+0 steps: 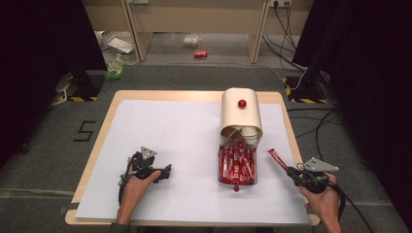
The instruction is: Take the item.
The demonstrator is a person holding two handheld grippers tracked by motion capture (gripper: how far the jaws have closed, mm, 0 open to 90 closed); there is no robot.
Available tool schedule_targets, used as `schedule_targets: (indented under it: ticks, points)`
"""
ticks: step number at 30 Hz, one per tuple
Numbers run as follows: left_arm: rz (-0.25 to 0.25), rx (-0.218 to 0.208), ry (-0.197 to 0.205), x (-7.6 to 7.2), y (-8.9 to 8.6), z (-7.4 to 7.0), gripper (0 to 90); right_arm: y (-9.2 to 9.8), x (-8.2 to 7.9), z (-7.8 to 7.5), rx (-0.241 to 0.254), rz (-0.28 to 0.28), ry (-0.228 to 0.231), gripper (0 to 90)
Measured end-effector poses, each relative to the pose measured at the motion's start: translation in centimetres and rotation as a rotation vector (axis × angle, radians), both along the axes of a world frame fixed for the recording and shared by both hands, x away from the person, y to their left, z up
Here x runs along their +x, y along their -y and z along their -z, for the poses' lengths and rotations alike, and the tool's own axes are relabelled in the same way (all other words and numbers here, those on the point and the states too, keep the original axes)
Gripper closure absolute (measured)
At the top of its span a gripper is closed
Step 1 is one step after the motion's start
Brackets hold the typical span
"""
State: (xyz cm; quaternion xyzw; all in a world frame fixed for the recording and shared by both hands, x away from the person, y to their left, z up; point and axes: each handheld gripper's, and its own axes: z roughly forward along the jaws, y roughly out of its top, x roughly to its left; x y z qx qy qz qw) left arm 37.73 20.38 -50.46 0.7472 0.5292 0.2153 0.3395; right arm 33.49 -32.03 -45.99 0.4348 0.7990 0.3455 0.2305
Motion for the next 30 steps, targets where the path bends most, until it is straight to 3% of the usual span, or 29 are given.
schedule_targets:
  ticks: [13,30]
  points:
    - [0.000,0.001,-0.001,0.0,0.0,0.0,1.6,-0.3,2.9,1.3,-0.014,0.026,-0.025,83.0]
    - [0.000,0.002,-0.001,0.0,0.0,0.0,1.6,-1.1,4.9,1.9,-0.025,0.030,-0.040,82.9]
